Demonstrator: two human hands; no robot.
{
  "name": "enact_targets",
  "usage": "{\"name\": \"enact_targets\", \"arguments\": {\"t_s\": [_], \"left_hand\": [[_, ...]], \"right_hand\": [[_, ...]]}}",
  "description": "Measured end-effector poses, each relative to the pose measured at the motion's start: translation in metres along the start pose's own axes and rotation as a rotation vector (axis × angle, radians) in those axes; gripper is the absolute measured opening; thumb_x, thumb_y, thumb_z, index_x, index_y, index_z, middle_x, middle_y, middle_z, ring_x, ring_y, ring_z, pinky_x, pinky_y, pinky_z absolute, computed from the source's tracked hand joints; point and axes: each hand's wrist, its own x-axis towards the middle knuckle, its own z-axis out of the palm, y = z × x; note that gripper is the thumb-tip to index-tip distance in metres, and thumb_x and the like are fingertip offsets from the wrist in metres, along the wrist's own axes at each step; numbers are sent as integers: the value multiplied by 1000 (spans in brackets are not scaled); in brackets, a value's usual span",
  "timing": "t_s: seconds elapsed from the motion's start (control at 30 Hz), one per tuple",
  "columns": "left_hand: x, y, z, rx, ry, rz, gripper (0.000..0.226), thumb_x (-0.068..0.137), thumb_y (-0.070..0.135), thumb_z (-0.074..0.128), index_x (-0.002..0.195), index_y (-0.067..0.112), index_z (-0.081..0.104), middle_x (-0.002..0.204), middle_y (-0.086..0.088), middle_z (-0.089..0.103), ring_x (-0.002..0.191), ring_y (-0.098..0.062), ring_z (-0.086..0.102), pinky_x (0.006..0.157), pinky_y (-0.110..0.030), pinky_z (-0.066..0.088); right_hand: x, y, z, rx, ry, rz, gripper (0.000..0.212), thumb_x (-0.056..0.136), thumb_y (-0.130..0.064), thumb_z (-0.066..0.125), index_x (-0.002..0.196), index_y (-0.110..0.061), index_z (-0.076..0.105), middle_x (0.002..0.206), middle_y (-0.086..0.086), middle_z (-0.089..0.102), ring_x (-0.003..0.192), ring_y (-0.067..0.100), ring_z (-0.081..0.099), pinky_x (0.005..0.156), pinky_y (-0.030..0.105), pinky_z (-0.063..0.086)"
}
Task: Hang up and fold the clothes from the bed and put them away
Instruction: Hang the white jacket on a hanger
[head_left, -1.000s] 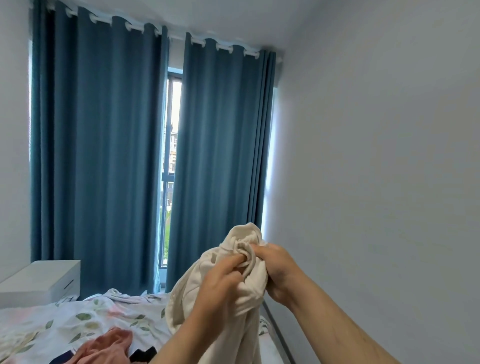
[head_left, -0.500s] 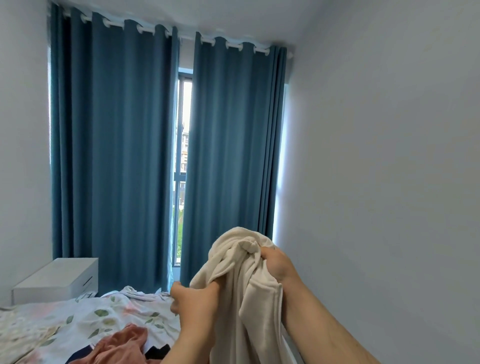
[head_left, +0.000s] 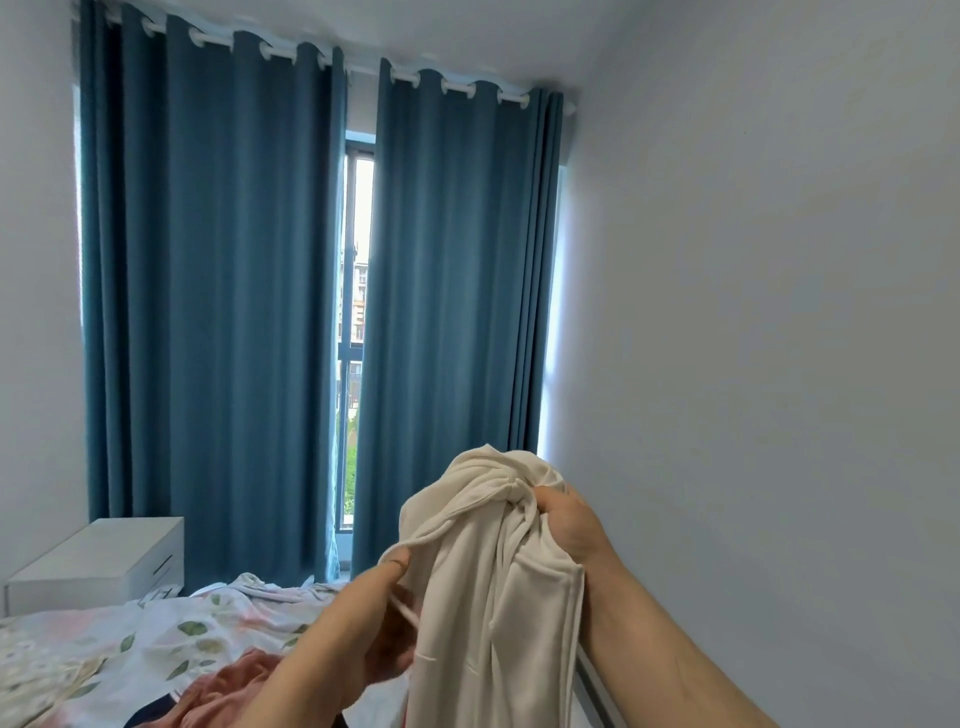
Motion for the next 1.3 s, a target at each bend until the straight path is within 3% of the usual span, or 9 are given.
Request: {"name": "enact_targets", "arguments": {"t_s": [0.1,0.23,0.37,0.47,0.6,0.87,1.03,1.2,1.3], "left_hand": [[-20,11,6,-17,-30,58,34,66,40,71,69,12,51,64,-4,45,47,-18,40,48,-23,41],[-37,7,-6,730,684,614,34,76,23,60,97,23,34,102,3,32,91,-22,37,78,-36,35],[-50,10,-8,603,265,776,31,65,-1,54,85,23,55,87,9,47,77,-7,49,68,-18,40],[-59,19,-3,495,16,798,10,60,22,55,65,15,61,59,11,46,53,-3,39,56,-18,36],[-65,28,4,216,54,651,54,79,61,71,64,15,48,60,-1,35,54,-15,31,54,-27,29],[-74,49,14,-265,84,535,16,94,11,59,100,2,71,88,-16,76,76,-26,74,62,-32,57],[-81,66,15,-171,163,669,27,101,12,45,87,4,67,80,-12,73,66,-21,70,56,-32,55],[-81,61,35,73,420,809,17,98,9,51,93,1,65,81,-10,68,74,-23,63,68,-37,53],[-81,45,55,292,529,864,15,97,10,52,90,5,66,80,-6,65,74,-19,58,71,-35,48]], "right_hand": [[-9,6,9,5,-57,-53,24,82,8,65,97,-7,76,95,17,76,80,26,74,64,31,59],[-17,11,23,17,-40,-102,25,81,6,67,98,-11,75,93,13,77,81,26,74,66,34,60],[-26,15,43,-16,-69,-108,26,83,7,63,102,-8,73,101,22,73,91,37,71,84,49,58],[-28,20,54,11,-109,-111,26,83,10,60,99,-6,72,97,25,72,81,33,70,75,44,58],[-34,24,60,38,-151,-87,24,86,7,59,104,-7,68,93,21,73,77,29,71,66,39,61],[-40,24,49,176,-390,36,35,101,-27,55,122,0,64,115,25,70,109,40,67,98,53,52],[-22,7,8,84,-418,158,50,101,-36,42,107,3,72,102,24,72,89,34,70,79,41,56],[0,-17,-20,-643,-235,-192,17,96,-30,47,88,-15,49,88,-1,53,78,17,50,69,33,43],[4,-25,-28,-651,-365,-186,23,90,-20,45,72,-20,31,72,-1,32,64,16,29,58,32,27]]}}
